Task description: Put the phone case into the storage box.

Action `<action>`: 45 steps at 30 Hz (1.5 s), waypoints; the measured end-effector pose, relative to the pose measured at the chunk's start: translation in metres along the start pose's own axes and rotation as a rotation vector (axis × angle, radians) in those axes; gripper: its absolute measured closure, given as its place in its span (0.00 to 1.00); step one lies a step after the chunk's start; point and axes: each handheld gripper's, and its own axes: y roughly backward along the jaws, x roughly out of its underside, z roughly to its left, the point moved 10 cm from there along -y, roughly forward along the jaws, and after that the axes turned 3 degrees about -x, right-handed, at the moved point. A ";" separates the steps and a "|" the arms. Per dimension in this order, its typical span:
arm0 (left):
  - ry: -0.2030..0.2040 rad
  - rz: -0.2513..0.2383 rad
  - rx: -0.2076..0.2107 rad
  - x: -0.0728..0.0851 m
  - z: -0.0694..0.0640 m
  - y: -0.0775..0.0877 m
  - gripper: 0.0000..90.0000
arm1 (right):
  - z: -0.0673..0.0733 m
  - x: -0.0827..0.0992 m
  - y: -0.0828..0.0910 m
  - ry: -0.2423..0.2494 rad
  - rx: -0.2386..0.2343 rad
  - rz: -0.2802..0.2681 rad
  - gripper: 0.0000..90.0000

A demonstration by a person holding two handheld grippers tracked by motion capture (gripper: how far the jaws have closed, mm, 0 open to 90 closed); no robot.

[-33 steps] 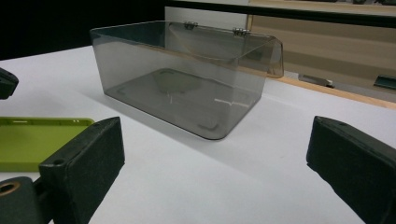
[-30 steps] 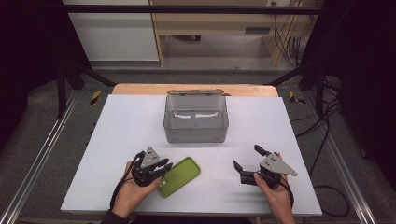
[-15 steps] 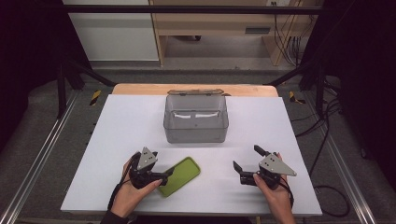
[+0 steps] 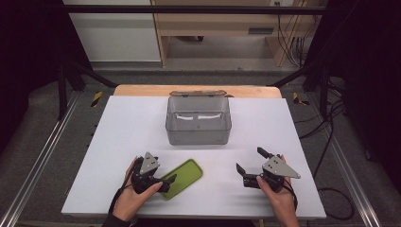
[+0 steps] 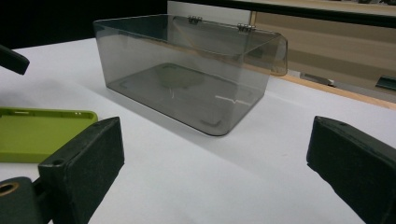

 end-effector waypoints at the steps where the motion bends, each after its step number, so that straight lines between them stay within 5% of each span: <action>1: -0.003 0.003 0.001 0.001 0.000 0.000 0.07 | 0.000 0.000 0.000 0.000 0.000 0.000 0.05; 21: -0.030 0.033 0.031 0.008 -0.011 0.000 0.08 | 0.000 0.000 0.000 0.001 -0.003 0.002 0.05; 31: -0.069 0.036 0.050 0.008 -0.030 0.010 0.10 | 0.001 0.001 0.001 0.000 -0.006 0.004 0.05; 38: -0.092 0.032 0.084 0.019 -0.051 0.019 0.22 | 0.001 0.001 0.000 0.001 -0.008 0.004 0.05; 45: -0.112 0.057 0.110 0.030 -0.060 0.023 0.44 | 0.001 0.001 0.000 0.003 -0.007 0.004 0.05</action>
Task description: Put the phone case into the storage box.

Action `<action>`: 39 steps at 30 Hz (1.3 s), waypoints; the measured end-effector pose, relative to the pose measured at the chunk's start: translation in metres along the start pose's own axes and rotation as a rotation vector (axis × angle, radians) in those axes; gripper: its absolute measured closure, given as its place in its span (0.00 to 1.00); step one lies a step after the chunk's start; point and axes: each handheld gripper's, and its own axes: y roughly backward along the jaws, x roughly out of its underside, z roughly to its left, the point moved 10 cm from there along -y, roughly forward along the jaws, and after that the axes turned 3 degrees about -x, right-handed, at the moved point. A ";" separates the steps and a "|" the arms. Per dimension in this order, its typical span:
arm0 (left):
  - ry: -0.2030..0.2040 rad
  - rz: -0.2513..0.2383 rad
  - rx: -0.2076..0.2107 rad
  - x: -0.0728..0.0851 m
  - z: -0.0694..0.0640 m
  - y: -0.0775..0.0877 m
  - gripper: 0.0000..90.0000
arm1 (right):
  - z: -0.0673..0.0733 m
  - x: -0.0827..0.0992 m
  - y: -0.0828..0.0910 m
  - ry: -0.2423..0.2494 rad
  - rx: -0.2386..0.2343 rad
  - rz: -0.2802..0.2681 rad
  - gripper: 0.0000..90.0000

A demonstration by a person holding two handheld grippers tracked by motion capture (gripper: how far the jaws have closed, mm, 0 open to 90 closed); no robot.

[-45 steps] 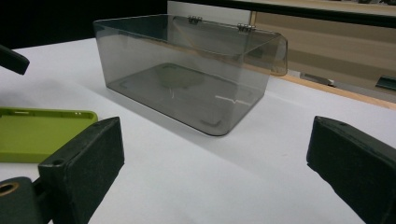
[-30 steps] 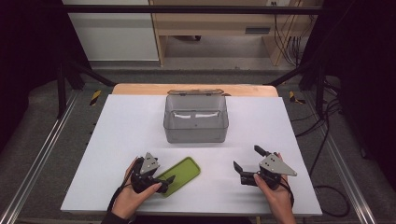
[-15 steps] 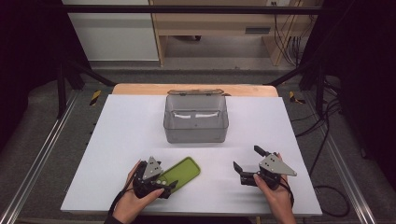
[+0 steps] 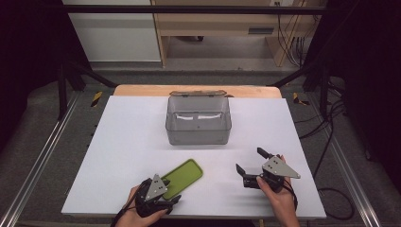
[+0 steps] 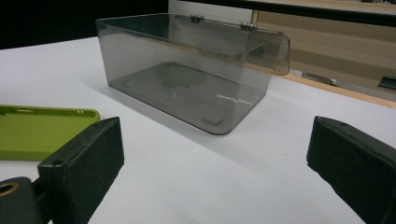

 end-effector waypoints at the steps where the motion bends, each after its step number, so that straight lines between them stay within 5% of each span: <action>1: 0.001 0.001 0.002 0.000 -0.001 0.000 0.46 | 0.000 0.000 0.000 0.003 -0.001 0.000 0.05; 18: -0.018 0.011 0.053 0.001 -0.009 0.000 0.79 | 0.001 0.000 0.000 0.003 -0.003 0.001 0.04; 39: -0.031 0.017 0.057 0.003 -0.010 0.000 0.88 | 0.001 0.001 -0.001 0.002 -0.005 0.005 0.04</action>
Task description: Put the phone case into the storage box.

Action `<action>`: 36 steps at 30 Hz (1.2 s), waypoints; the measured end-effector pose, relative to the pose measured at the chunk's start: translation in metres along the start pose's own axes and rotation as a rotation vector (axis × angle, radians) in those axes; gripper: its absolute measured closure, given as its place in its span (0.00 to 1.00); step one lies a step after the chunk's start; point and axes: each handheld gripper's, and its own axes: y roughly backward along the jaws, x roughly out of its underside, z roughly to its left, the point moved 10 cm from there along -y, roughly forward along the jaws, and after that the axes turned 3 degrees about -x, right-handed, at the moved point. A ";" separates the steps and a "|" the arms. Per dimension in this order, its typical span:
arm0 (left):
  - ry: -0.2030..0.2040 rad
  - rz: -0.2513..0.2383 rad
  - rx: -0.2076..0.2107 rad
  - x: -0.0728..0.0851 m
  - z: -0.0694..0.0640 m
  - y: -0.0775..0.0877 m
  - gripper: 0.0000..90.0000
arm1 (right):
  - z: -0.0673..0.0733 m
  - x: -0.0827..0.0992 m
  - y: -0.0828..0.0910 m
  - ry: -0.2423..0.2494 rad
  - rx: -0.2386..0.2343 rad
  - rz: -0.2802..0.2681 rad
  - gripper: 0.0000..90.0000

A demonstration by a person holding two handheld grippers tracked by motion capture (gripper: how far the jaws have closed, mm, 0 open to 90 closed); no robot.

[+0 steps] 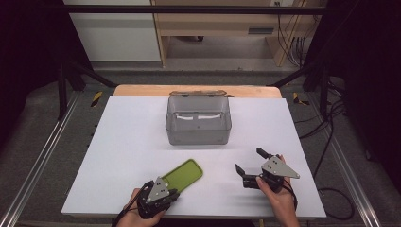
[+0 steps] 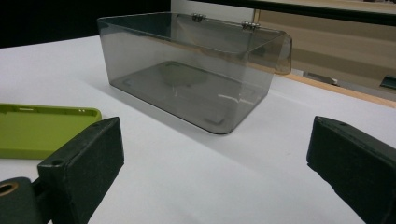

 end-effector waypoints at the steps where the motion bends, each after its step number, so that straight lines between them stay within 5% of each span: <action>1: 0.001 0.000 0.000 0.000 0.000 0.000 0.88 | 0.000 0.000 0.000 0.000 0.000 0.000 0.04; 36: -0.003 0.001 0.004 0.000 0.004 0.000 0.98 | 0.001 0.000 -0.001 0.005 -0.003 0.004 0.04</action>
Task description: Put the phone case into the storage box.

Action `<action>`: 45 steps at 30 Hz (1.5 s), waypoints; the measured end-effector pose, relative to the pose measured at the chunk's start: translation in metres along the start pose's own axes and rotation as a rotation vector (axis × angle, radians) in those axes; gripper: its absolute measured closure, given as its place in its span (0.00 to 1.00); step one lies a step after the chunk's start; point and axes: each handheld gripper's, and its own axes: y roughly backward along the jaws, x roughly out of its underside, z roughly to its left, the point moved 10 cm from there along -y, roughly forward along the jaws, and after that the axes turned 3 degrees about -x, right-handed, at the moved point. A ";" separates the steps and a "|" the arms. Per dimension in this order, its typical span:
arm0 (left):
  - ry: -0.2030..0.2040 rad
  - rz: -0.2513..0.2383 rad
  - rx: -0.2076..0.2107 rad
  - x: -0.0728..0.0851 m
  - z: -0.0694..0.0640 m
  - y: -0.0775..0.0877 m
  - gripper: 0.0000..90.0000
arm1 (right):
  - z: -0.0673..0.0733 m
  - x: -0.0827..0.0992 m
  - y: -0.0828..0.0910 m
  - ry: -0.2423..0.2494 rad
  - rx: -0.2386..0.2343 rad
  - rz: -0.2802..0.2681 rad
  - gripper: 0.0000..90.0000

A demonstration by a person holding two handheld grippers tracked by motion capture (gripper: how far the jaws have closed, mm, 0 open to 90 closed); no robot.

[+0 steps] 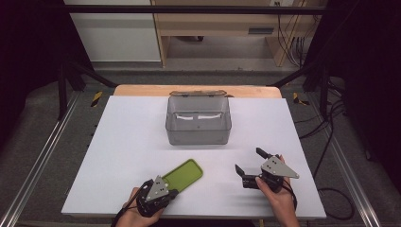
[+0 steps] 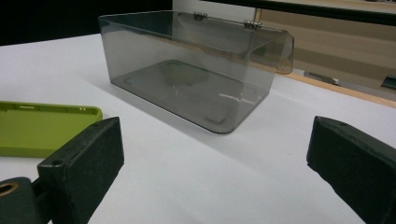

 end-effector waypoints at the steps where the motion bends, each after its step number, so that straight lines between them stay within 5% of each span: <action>1: 0.003 -0.003 0.001 0.000 0.000 0.001 0.98 | 0.000 0.000 0.000 0.000 0.000 -0.001 0.04; 15: 0.029 -0.087 0.031 -0.025 0.019 0.029 0.98 | 0.007 -0.001 0.000 0.015 -0.010 0.000 0.04; 20: 0.046 -0.098 0.049 -0.041 0.037 0.041 0.98 | 0.029 -0.006 -0.003 0.089 -0.046 0.014 0.04; 27: 0.007 -0.058 0.083 -0.065 0.051 0.056 0.98 | 0.062 -0.031 -0.007 0.249 -0.118 0.015 0.05; 35: -0.049 -0.005 0.163 -0.082 0.048 0.067 0.98 | 0.102 -0.048 -0.019 0.439 -0.235 0.088 0.04; 36: -0.043 -0.010 0.171 -0.085 0.046 0.068 0.98 | 0.111 -0.047 -0.024 0.496 -0.250 0.111 0.04; 45: -0.081 0.011 0.192 -0.098 0.042 0.086 0.98 | 0.134 -0.052 -0.044 0.606 -0.297 0.134 0.06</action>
